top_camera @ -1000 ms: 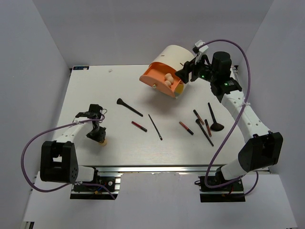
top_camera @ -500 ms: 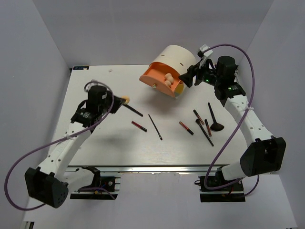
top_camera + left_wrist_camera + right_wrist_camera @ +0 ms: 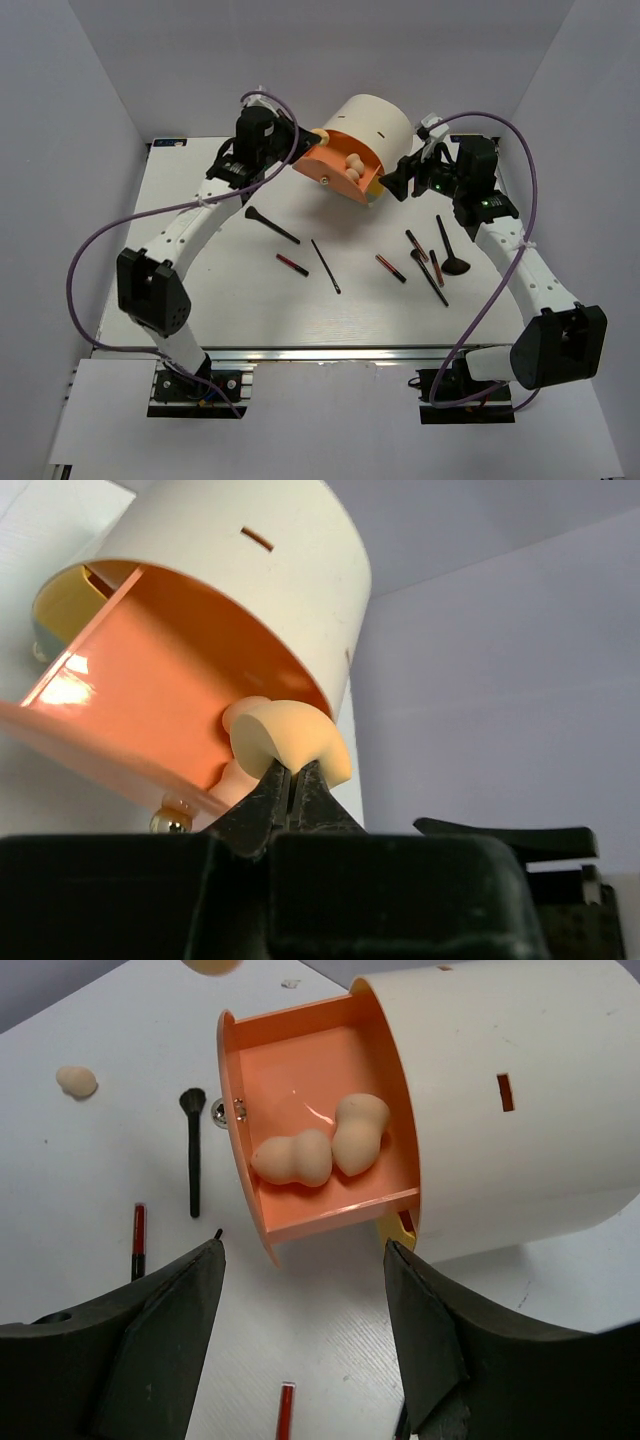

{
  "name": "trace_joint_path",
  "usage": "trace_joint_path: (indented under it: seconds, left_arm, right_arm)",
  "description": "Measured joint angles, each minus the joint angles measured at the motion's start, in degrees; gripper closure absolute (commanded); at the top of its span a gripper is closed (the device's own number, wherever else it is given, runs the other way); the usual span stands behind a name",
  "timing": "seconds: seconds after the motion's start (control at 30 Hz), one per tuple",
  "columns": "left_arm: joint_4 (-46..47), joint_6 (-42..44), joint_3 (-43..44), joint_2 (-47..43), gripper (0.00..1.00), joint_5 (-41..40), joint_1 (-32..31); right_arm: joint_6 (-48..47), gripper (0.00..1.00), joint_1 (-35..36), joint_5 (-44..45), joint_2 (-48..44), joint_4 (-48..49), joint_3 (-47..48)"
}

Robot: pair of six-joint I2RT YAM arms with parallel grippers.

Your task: Organize the makeup

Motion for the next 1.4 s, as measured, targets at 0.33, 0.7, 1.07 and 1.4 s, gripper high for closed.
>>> trace_joint_path:
  seconds: [0.33, 0.7, 1.07, 1.4]
  left_arm:
    - [-1.8, 3.6, 11.6, 13.4, 0.43, 1.8, -2.1]
    - [-6.3, 4.3, 14.3, 14.8, 0.38, 1.3, -2.5]
    - [-8.2, 6.3, 7.0, 2.8, 0.72, -3.1, 3.8]
    - [-15.4, 2.1, -26.8, -16.5, 0.15, -0.6, 31.6]
  right_arm:
    - [0.0, 0.28, -0.3, 0.6, -1.3, 0.0, -3.4]
    - [0.0, 0.27, -0.9, 0.9, -2.3, 0.2, -4.7]
    - [-5.1, 0.28, -1.0, -5.4, -5.4, 0.9, -8.5]
    - [-10.8, 0.26, -1.0, -15.1, -8.2, 1.2, -14.2]
